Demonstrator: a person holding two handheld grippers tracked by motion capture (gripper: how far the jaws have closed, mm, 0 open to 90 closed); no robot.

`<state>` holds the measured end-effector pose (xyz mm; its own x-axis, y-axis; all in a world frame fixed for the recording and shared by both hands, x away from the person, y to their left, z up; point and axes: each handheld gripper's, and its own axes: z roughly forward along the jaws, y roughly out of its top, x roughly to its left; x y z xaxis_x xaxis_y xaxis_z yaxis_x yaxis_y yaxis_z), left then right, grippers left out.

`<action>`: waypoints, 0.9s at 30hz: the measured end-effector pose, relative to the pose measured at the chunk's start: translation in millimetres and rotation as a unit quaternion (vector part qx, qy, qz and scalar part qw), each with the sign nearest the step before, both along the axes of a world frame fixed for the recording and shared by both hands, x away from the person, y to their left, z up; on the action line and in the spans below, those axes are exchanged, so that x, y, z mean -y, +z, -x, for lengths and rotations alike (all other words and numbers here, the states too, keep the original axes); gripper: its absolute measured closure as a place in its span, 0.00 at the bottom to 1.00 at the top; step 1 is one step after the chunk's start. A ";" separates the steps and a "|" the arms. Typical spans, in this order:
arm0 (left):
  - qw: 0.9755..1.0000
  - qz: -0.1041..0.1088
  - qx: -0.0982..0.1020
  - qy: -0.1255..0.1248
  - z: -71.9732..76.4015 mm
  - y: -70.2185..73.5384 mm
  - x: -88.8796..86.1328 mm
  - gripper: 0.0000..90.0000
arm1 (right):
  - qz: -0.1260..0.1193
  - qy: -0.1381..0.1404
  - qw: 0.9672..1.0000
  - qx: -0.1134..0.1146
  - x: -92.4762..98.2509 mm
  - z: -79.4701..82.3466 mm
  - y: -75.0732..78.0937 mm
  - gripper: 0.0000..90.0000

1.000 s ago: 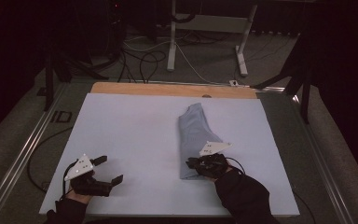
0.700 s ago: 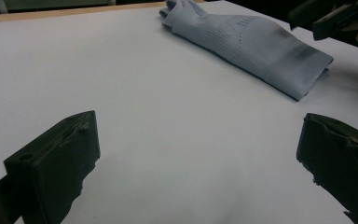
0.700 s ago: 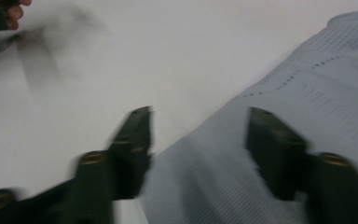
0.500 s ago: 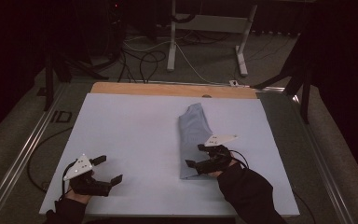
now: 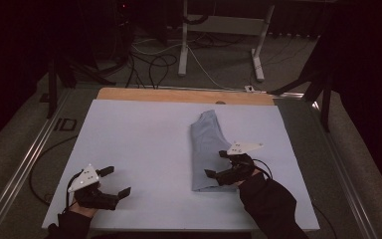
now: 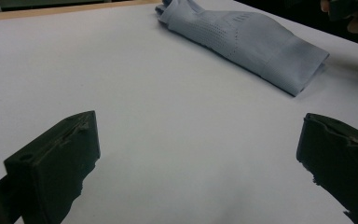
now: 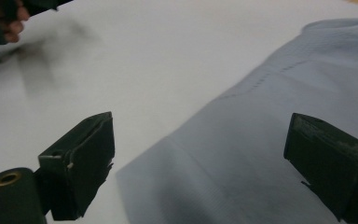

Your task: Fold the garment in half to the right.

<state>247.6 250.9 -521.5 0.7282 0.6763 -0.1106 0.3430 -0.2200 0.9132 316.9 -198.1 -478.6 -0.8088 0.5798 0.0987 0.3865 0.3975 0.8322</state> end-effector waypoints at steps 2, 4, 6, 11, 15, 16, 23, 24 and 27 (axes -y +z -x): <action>1.000 -0.001 -0.001 -0.003 0.5 0.3 -0.2 0.00 | 0.004 -0.006 1.000 0.004 7.4 1.8 -2.0 0.09; 1.000 -0.004 0.000 -0.004 0.7 0.6 -0.6 0.00 | -0.001 -0.010 1.000 0.006 14.7 4.0 -3.4 0.10; 1.000 -0.004 -0.001 -0.004 0.6 0.8 -1.2 0.00 | -0.002 -0.019 1.000 0.010 20.8 6.0 -4.9 0.09; 1.000 -0.002 0.000 -0.002 0.4 1.6 -3.5 0.00 | -0.009 -0.035 0.999 0.012 38.6 13.8 -9.1 0.09; 1.000 0.000 0.000 0.000 1.1 1.8 -5.3 0.00 | -0.009 -0.048 0.999 0.015 51.2 17.7 -13.8 0.09; 1.000 -0.002 0.000 0.001 1.2 2.0 -6.0 0.00 | -0.009 -0.050 0.999 0.013 54.4 18.9 -15.2 0.10; 1.000 -0.002 -0.001 0.009 3.3 1.3 -14.3 0.00 | -0.007 -0.074 0.997 0.017 75.0 28.6 -26.3 0.10; 1.000 -0.002 -0.001 0.010 4.0 0.8 -15.5 0.00 | -0.006 -0.079 0.997 0.017 76.6 30.2 -27.6 0.10; 1.000 -0.009 -0.005 0.012 5.7 -0.3 -18.4 0.00 | -0.004 -0.090 0.996 0.020 83.0 35.2 -33.4 0.10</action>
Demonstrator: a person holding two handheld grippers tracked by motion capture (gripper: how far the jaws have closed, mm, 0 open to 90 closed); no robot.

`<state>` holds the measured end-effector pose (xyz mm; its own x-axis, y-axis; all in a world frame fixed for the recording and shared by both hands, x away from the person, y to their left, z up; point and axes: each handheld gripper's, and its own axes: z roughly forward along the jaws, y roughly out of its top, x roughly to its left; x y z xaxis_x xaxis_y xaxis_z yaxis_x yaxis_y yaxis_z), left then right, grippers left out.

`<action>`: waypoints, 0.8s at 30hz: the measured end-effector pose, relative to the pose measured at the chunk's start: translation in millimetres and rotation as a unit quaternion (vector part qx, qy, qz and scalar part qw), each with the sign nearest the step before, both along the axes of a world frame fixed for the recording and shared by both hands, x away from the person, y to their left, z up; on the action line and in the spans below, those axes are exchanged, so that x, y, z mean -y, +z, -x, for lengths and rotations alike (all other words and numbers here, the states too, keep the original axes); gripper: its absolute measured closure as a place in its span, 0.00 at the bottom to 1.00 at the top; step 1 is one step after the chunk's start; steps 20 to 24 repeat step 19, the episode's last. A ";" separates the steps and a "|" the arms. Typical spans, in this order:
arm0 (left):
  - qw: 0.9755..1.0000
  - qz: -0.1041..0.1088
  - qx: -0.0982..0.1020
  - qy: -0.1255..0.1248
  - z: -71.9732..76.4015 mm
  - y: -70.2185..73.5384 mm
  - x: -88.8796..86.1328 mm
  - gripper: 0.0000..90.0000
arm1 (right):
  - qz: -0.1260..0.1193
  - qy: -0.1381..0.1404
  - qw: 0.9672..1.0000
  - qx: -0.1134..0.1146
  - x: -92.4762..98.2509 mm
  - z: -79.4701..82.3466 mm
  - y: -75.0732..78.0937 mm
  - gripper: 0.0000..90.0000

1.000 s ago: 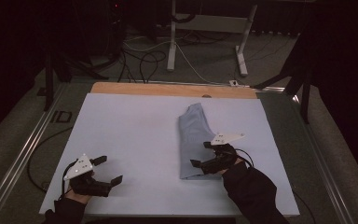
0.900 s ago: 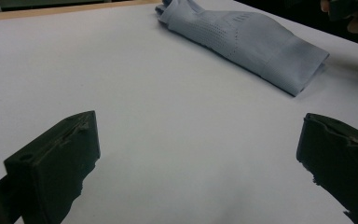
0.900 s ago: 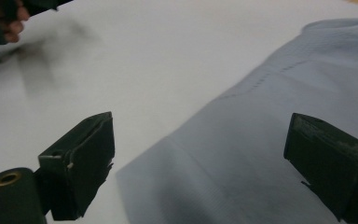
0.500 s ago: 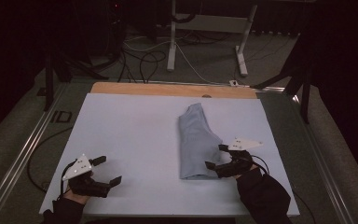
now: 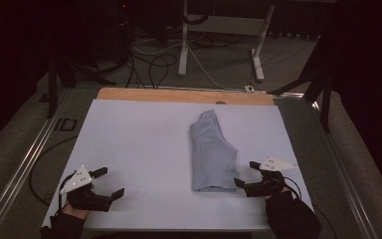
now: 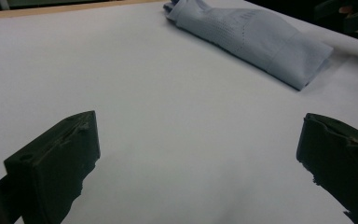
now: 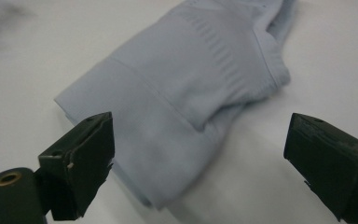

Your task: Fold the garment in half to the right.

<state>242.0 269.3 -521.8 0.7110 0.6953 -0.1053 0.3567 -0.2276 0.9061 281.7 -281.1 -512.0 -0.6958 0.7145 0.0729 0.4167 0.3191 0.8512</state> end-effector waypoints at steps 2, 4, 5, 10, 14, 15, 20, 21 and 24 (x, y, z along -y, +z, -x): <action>1.000 0.000 0.001 0.001 2.3 0.0 -2.1 0.00 | 0.002 -0.012 1.000 -0.001 3.2 3.3 -5.0 0.10; 1.000 0.000 0.002 0.002 4.0 -0.3 -5.0 0.00 | 0.009 -0.015 1.000 -0.006 4.8 5.0 -8.8 0.10; 1.000 0.003 0.000 0.004 4.3 -0.9 -6.7 0.00 | 0.012 -0.018 1.000 -0.007 5.8 5.9 -10.6 0.10; 1.000 0.005 -0.005 0.007 3.1 -3.5 -10.8 0.00 | 0.007 -0.025 1.000 -0.014 8.8 6.5 -13.0 0.10; 1.000 0.005 0.000 0.005 3.6 -2.3 -8.9 0.00 | 0.008 -0.024 1.000 -0.014 7.6 6.4 -12.3 0.10; 1.000 0.004 0.001 0.005 3.7 -1.9 -8.8 0.00 | 0.009 -0.022 1.000 -0.011 7.4 6.5 -12.2 0.10; 1.000 0.006 0.003 0.005 4.6 -0.8 -8.1 0.00 | 0.008 -0.019 1.000 -0.010 6.7 7.4 -11.4 0.10; 1.000 0.006 0.003 0.005 4.6 -0.8 -8.1 0.00 | 0.008 -0.019 1.000 -0.010 6.7 7.4 -11.4 0.10; 1.000 0.006 0.003 0.005 4.6 -0.8 -8.1 0.00 | 0.008 -0.019 1.000 -0.010 6.7 7.4 -11.4 0.10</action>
